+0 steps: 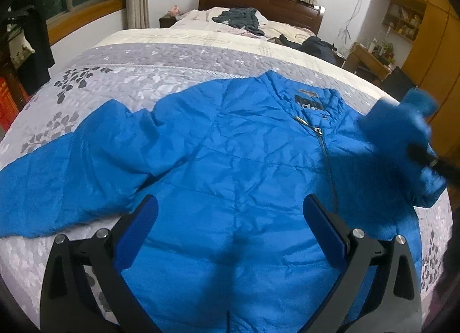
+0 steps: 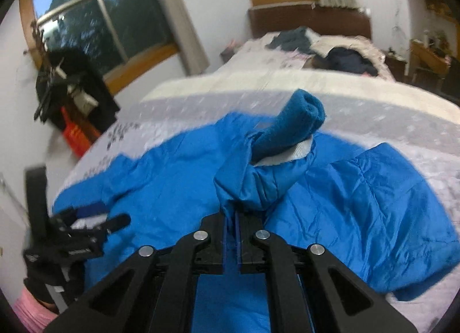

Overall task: Fold large clothes
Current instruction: 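Fold the held sleeve across the jacket body and open the right tool, then move the left tool to the other sleeve cuff and grasp it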

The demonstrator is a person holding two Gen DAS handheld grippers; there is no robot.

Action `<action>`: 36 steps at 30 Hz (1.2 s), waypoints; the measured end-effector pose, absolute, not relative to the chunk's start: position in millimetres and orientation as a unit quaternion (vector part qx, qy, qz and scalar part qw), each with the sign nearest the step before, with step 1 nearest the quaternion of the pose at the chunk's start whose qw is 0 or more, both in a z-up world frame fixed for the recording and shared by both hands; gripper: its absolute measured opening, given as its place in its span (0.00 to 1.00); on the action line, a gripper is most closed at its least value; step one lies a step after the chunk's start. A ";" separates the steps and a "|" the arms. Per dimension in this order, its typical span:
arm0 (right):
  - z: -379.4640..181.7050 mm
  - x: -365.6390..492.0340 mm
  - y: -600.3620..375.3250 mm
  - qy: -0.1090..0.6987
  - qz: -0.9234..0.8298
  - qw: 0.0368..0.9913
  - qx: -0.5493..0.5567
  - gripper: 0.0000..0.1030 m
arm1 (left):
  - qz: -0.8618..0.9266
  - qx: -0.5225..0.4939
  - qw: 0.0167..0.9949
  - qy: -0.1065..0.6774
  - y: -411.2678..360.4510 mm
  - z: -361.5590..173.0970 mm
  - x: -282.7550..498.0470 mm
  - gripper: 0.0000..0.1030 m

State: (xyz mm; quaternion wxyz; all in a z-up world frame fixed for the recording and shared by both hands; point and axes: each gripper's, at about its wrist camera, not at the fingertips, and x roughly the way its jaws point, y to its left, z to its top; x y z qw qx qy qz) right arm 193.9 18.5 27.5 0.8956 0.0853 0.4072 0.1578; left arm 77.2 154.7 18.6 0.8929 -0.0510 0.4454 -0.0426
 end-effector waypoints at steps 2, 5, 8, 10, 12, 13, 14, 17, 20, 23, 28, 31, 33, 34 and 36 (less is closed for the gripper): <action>13.6 199.6 34.9 0.425 0.165 0.887 0.079 0.04 | -0.037 -0.055 0.893 0.445 159.7 19.3 78.2 0.97; -6.5 204.5 50.9 0.450 0.178 0.872 0.069 0.05 | -0.029 -0.059 0.892 0.447 166.9 18.4 80.8 0.97; -15.2 200.9 63.6 0.469 0.196 0.860 0.044 0.14 | -0.025 -0.065 0.889 0.452 171.6 16.8 84.4 0.97; -10.8 196.1 64.6 0.469 0.205 0.859 0.029 0.27 | -0.026 -0.067 0.887 0.455 172.2 15.9 86.4 0.97; 0.3 185.1 59.9 0.459 0.222 0.860 0.031 0.34 | -0.029 -0.069 0.886 0.458 170.8 16.4 87.9 0.97; 6.1 179.7 56.2 0.454 0.228 0.861 0.032 0.34 | -0.034 -0.069 0.885 0.459 168.9 17.8 88.5 0.97; 12.6 173.9 51.0 0.451 0.233 0.861 0.032 0.36 | -0.037 -0.069 0.885 0.459 166.7 19.0 88.8 0.97; 30.8 164.3 31.6 0.434 0.227 0.871 0.047 0.38 | -0.049 -0.065 0.886 0.456 155.9 24.8 89.0 0.97; 47.6 164.7 -2.0 0.415 0.185 0.887 0.079 0.40 | -0.067 -0.053 0.886 0.457 132.6 29.7 90.4 0.97; 53.6 169.8 -48.8 0.414 0.111 0.895 0.119 0.42 | -0.085 -0.014 0.889 0.450 98.8 34.1 92.3 0.97; 35.8 166.9 -121.0 0.400 -0.002 0.900 0.170 0.47 | -0.119 0.075 0.883 0.448 22.6 28.8 96.7 0.97; 29.3 168.1 -147.4 0.409 -0.012 0.893 0.190 0.47 | -0.111 0.114 0.873 0.461 -9.3 14.7 105.9 0.97; 30.2 166.5 -156.0 0.405 -0.014 0.894 0.191 0.47 | -0.098 0.126 0.868 0.471 -22.7 1.2 114.8 0.97; 31.5 164.1 -158.9 0.401 -0.013 0.896 0.192 0.47 | -0.093 0.125 0.866 0.476 -23.9 -3.6 118.6 0.94; 35.4 160.0 -166.8 0.395 -0.013 0.898 0.194 0.47 | -0.102 0.110 0.861 0.486 -21.3 -9.1 123.9 0.65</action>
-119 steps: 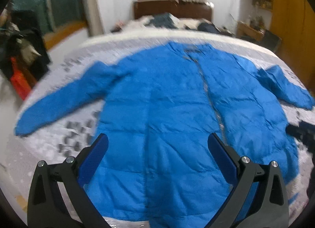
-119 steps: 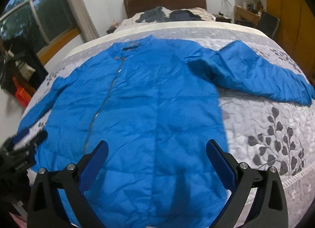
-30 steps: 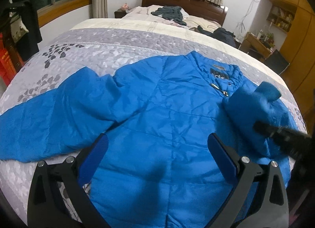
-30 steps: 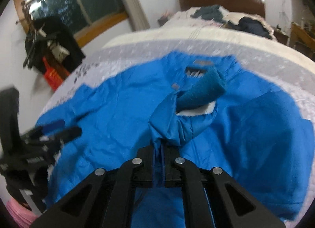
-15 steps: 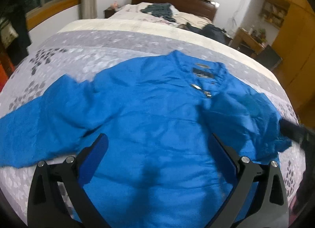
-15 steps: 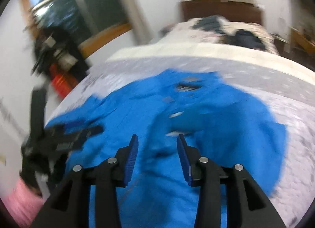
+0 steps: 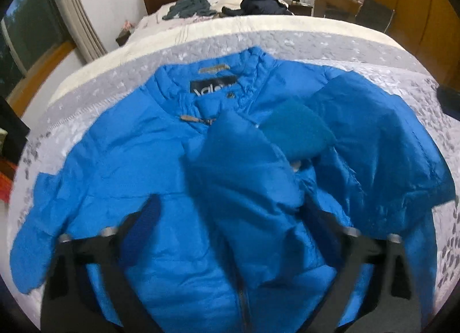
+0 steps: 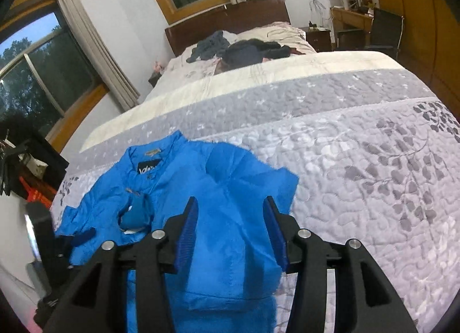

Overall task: Fold large clothes
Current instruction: 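Move the left tool to the other sleeve cuff and grasp it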

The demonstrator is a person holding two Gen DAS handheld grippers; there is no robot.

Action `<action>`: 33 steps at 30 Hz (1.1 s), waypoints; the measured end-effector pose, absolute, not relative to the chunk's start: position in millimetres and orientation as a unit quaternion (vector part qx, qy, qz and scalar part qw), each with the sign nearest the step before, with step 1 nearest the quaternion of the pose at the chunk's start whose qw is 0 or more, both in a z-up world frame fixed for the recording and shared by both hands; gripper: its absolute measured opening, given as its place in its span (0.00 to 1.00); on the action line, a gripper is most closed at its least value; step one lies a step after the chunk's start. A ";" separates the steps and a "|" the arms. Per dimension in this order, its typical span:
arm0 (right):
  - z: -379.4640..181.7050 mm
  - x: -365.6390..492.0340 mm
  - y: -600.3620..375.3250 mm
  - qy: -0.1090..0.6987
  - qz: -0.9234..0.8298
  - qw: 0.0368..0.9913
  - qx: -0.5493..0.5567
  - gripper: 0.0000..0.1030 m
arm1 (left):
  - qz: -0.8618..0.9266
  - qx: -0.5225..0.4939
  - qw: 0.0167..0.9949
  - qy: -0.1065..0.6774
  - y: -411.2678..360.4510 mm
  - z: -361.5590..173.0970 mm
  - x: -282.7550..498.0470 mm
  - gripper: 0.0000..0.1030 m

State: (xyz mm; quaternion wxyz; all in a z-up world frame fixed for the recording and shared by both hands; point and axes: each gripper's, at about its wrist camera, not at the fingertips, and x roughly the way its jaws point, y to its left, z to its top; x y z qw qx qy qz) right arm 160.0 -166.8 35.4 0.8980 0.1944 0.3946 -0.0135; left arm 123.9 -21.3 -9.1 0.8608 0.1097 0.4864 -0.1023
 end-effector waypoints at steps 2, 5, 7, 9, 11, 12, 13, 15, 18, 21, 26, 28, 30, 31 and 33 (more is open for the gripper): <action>36.3 160.9 -168.4 0.392 -0.018 0.899 0.195 0.47 | -0.122 0.076 0.852 0.504 -13.4 -11.2 128.5 0.40; 32.4 164.9 -165.5 0.400 -0.020 0.896 0.191 0.47 | -0.136 0.030 0.857 0.496 6.1 -0.4 131.6 0.24; 28.5 167.4 -160.7 0.409 -0.009 0.894 0.185 0.47 | -0.141 0.010 0.867 0.477 19.1 12.0 127.7 0.19; 23.0 171.5 -153.0 0.421 0.021 0.888 0.184 0.47 | -0.141 -0.013 0.878 0.457 38.9 24.9 124.9 0.16; 14.4 177.6 -144.1 0.437 0.075 0.873 0.202 0.47 | -0.129 -0.032 0.885 0.447 60.7 31.1 125.0 0.16; 11.1 180.2 -141.2 0.443 0.093 0.867 0.209 0.47 | -0.124 -0.037 0.886 0.446 69.3 30.8 126.7 0.16; 6.3 182.4 -137.4 0.450 0.110 0.859 0.217 0.47 | -0.114 -0.046 0.886 0.448 82.1 27.7 127.9 0.16; -6.5 190.0 -131.7 0.471 0.125 0.843 0.228 0.47 | -0.102 -0.061 0.881 0.458 98.4 18.8 131.4 0.16; -31.5 200.7 -126.9 0.505 0.105 0.827 0.224 0.46 | -0.080 -0.082 0.872 0.475 125.1 -1.1 132.6 0.20; -45.7 207.6 -122.6 0.515 0.106 0.821 0.222 0.47 | -0.064 -0.094 0.866 0.487 145.8 -13.5 132.6 0.18; -39.5 203.7 -118.3 0.511 0.100 0.827 0.211 0.47 | -0.065 -0.139 0.861 0.485 178.0 -12.9 122.6 0.38; -37.0 201.3 -119.3 0.509 0.099 0.828 0.213 0.47 | -0.069 -0.145 0.864 0.477 185.8 -5.6 115.0 0.42; -30.6 199.0 -118.9 0.504 0.098 0.831 0.212 0.49 | -0.058 -0.147 0.875 0.458 199.3 9.3 104.4 0.54; -27.2 197.5 -117.6 0.501 0.098 0.834 0.210 0.49 | -0.050 -0.147 0.882 0.446 206.2 17.0 99.9 0.56; -19.7 194.3 -113.4 0.494 0.100 0.839 0.204 0.49 | -0.037 -0.141 0.892 0.429 215.6 29.7 93.6 0.57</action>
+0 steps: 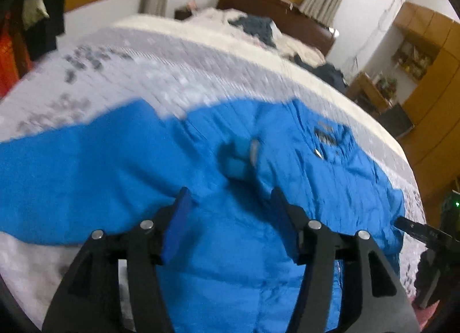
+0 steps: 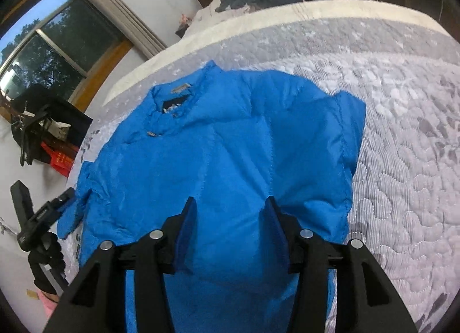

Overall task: Fold large clothes
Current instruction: 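Move the left tool to the other sleeve cuff and grasp it, then lift the held sleeve with the left tool and fold it over the body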

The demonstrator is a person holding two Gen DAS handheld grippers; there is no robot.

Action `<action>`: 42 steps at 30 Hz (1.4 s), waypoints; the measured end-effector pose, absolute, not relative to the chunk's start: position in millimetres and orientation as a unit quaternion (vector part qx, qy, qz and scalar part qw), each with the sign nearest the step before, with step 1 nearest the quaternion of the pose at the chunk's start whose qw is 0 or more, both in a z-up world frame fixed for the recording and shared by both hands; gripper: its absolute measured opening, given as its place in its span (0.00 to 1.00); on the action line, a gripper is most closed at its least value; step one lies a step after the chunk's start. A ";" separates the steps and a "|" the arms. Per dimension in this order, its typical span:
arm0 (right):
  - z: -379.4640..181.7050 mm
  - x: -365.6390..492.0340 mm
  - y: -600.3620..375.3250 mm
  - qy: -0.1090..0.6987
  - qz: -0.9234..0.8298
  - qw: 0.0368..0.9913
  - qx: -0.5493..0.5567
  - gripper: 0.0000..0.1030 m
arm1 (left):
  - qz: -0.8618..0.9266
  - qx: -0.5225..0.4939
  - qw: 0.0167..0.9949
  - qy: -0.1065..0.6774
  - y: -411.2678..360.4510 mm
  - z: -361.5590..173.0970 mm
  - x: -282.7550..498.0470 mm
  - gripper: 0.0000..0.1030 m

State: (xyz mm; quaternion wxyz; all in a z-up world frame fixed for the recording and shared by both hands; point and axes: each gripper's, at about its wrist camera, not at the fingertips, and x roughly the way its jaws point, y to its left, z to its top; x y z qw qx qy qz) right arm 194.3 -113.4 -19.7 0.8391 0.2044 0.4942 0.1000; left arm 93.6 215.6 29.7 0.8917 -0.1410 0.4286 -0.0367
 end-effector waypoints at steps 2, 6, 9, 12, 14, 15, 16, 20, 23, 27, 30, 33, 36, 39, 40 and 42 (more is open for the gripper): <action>-14.0 191.4 -106.4 0.489 0.110 0.842 0.199 0.50 | -0.021 -0.132 0.901 0.413 217.7 39.5 93.6 0.58; -9.8 189.7 -88.3 0.490 0.123 0.844 0.180 0.50 | -0.044 -0.153 0.894 0.418 199.1 44.7 109.6 0.58; -11.9 190.1 -80.7 0.492 0.129 0.844 0.168 0.50 | -0.085 -0.143 0.883 0.439 164.2 35.9 127.0 0.58; -20.9 194.3 -79.4 0.504 0.117 0.841 0.160 0.50 | -0.088 -0.132 0.871 0.464 147.3 18.2 144.2 0.58; -30.1 197.2 -81.8 0.514 0.112 0.834 0.165 0.50 | -0.074 -0.122 0.865 0.482 147.3 1.2 153.9 0.58; -35.0 199.7 -83.0 0.517 0.113 0.832 0.168 0.50 | -0.070 -0.122 0.861 0.490 150.5 -5.8 157.4 0.58; -39.8 201.9 -84.3 0.520 0.116 0.829 0.171 0.50 | -0.069 -0.123 0.856 0.498 153.7 -12.8 159.6 0.58; -47.5 204.3 -85.7 0.521 0.119 0.826 0.176 0.50 | -0.082 -0.168 0.836 0.515 173.8 -31.0 162.5 0.55; -42.2 201.5 -84.3 0.517 0.116 0.830 0.174 0.50 | -0.083 -0.179 0.834 0.516 182.2 -22.4 153.0 0.56; -27.3 195.0 -79.9 0.503 0.122 0.840 0.164 0.53 | -0.095 -0.182 0.852 0.482 205.0 5.4 119.6 0.63; -14.2 188.3 -71.1 0.492 0.131 0.848 0.151 0.56 | -0.065 -0.170 0.870 0.458 242.5 18.9 86.1 0.70; -9.4 184.6 -62.7 0.489 0.140 0.849 0.140 0.57 | -0.021 -0.190 0.870 0.455 292.2 16.8 53.5 0.70; -11.3 184.7 -57.0 0.493 0.145 0.847 0.138 0.58 | 0.033 -0.219 0.862 0.455 342.3 8.2 23.6 0.70; -14.0 186.3 -54.8 0.497 0.146 0.844 0.139 0.58 | 0.080 -0.250 0.852 0.452 388.8 -5.5 -3.6 0.70; -14.6 186.4 -54.4 0.497 0.146 0.844 0.140 0.58 | 0.090 -0.259 0.849 0.451 399.8 -8.1 -7.6 0.70; -16.7 187.2 -54.3 0.500 0.147 0.842 0.143 0.58 | 0.110 -0.291 0.841 0.442 424.8 -16.6 -14.7 0.70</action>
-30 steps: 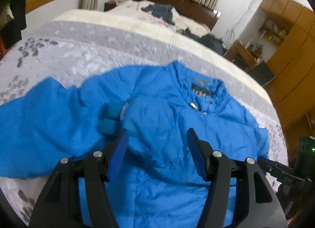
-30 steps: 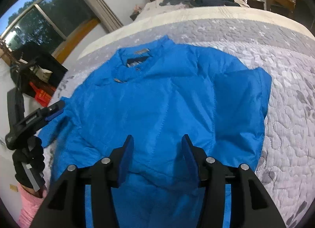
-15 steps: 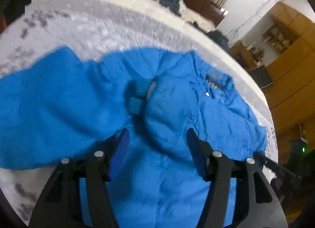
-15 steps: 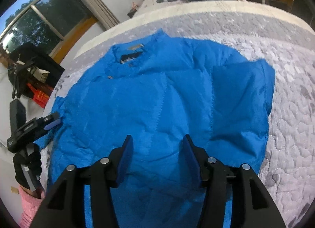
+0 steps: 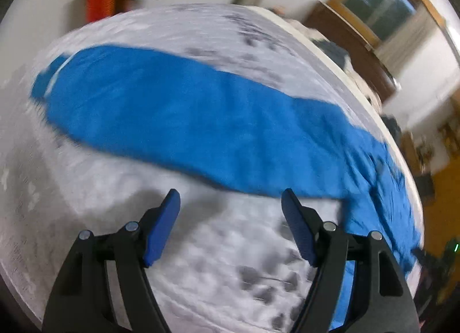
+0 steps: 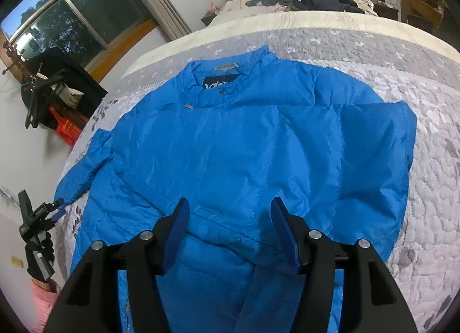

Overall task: Fold large clothes
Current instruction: 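Lift the held sleeve with the left tool and fold it over the body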

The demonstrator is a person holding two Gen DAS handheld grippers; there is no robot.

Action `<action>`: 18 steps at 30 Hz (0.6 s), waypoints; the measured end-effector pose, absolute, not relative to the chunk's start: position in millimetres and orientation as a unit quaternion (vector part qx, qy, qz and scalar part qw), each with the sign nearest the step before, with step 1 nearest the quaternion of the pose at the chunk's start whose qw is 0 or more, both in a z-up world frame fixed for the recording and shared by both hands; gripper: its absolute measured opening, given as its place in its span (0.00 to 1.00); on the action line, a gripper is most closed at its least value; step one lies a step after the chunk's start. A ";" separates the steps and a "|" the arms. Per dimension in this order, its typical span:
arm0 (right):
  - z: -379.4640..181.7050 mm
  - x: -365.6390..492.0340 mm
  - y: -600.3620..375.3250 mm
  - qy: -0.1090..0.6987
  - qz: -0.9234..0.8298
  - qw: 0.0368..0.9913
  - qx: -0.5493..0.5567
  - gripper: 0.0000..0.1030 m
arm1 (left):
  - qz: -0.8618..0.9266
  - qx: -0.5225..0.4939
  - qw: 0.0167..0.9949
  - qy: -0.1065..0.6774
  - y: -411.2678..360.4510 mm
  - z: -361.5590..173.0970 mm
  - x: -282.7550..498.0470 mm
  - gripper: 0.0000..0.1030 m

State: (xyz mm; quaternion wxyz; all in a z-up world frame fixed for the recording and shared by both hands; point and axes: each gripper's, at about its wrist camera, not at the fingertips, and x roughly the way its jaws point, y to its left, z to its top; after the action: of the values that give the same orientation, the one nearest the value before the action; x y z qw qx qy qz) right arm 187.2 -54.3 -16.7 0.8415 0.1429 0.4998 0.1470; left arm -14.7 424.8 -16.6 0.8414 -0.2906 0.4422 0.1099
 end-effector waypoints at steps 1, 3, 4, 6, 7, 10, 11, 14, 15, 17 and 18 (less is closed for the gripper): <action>-17.5 187.4 -54.4 0.501 0.147 0.841 0.143 0.58 | 0.117 -0.305 0.840 0.434 437.1 -20.9 -15.6 0.70; -19.9 187.8 -54.6 0.502 0.145 0.840 0.143 0.58 | 0.128 -0.324 0.837 0.422 453.7 -26.2 -15.8 0.69; -21.6 188.6 -55.3 0.504 0.143 0.840 0.144 0.58 | 0.129 -0.335 0.836 0.414 460.6 -28.5 -14.5 0.69; -24.4 189.4 -57.6 0.506 0.139 0.839 0.145 0.58 | 0.132 -0.357 0.835 0.398 473.8 -33.2 -10.7 0.69; -25.8 190.6 -59.0 0.507 0.137 0.839 0.146 0.58 | 0.133 -0.365 0.834 0.391 479.4 -34.8 -8.4 0.69; -30.8 193.3 -63.1 0.510 0.131 0.837 0.149 0.58 | 0.139 -0.381 0.837 0.368 492.6 -35.8 3.0 0.69; -32.3 193.9 -64.2 0.511 0.130 0.837 0.149 0.58 | 0.141 -0.384 0.837 0.364 494.6 -35.5 6.1 0.69; -36.9 195.5 -66.0 0.513 0.130 0.835 0.150 0.58 | 0.153 -0.390 0.839 0.347 503.9 -32.5 13.4 0.69; -38.2 195.7 -65.9 0.514 0.130 0.835 0.149 0.58 | 0.156 -0.389 0.840 0.345 505.5 -32.0 15.5 0.69; -40.8 196.1 -65.6 0.516 0.130 0.834 0.147 0.58 | 0.169 -0.382 0.841 0.344 507.0 -30.3 21.7 0.63; -41.2 196.3 -65.4 0.516 0.130 0.834 0.146 0.58 | 0.176 -0.376 0.841 0.346 508.1 -29.6 23.1 0.60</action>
State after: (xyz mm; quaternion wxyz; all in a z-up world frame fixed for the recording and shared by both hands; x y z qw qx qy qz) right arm 196.3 -65.4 -41.2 0.8339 0.1464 0.5160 0.1301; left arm 23.1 508.1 -29.6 0.8411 -0.3763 0.3462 0.1763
